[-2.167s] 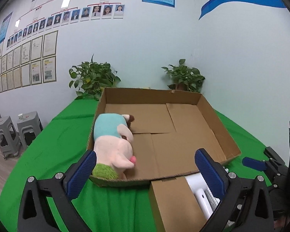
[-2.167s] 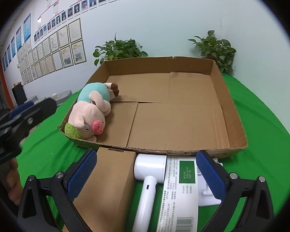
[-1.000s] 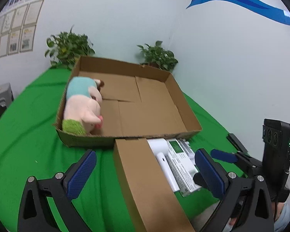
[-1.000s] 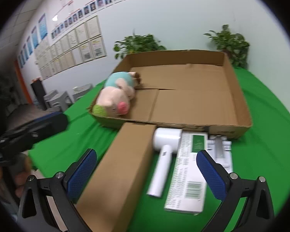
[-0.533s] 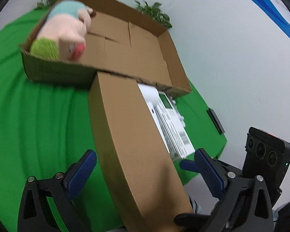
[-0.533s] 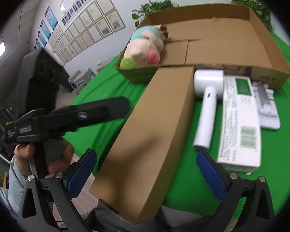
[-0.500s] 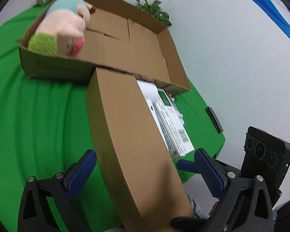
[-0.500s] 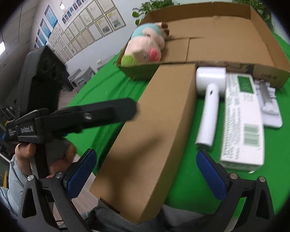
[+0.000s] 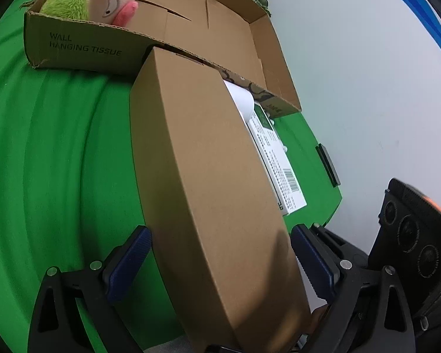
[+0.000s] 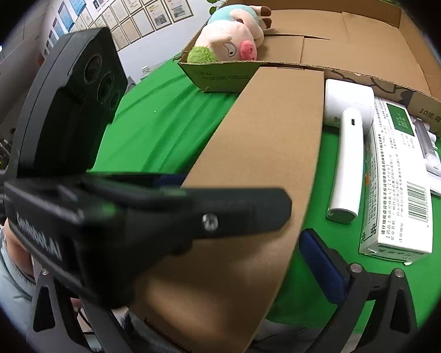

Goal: Organize objects
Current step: 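Grasp the long brown cardboard box with the left gripper, then lift the long brown box with the left gripper and lower it into the tray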

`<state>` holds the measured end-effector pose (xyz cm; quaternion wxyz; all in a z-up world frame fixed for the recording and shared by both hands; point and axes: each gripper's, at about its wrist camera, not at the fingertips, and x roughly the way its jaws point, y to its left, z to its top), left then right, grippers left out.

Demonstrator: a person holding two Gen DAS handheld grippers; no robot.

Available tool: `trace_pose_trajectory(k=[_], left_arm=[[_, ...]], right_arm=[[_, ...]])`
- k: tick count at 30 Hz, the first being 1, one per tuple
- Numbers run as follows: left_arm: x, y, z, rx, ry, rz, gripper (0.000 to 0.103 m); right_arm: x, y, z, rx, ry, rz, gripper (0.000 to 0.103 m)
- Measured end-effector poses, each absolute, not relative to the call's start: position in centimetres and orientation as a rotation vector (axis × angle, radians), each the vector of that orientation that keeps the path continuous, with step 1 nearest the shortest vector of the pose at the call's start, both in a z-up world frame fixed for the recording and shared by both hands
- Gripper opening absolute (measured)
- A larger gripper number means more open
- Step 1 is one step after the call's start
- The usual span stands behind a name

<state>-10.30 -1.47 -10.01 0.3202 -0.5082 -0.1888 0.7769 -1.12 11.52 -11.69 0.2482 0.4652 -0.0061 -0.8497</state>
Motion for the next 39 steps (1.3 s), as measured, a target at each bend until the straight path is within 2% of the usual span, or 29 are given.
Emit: trace_pose_trajectory(k=[5,13,18,30,39], left_arm=[[-9.7,-1.4,-9.7,-1.337,-0.458,2.068,0.089],[-8.3,-1.7,-8.5,-1.280,-0.456,2.109,0.088],[-7.6,-1.5,-6.7,-1.240,-0.415,2.137,0.080],[-7.3,-0.9,-4.3,-1.186,-0.379,2.174,0.080],[-7.1,0.0,-0.6,-1.103,-0.317,2.229,0.080]], right_arm=[[-0.9,11.6,-11.7,1.256,-0.011,-2.333,0.102],[0.3,11.6,-10.9,1.197,0.030,-2.385,0.098],[0.8,12.0,-10.0,1.150,0.034,-2.432,0.096],[1.2,12.8,-8.5,1.075,0.000,-2.471,0.096],[-0.1,12.9,-6.5,0.972,0.004,-2.511,0.096]])
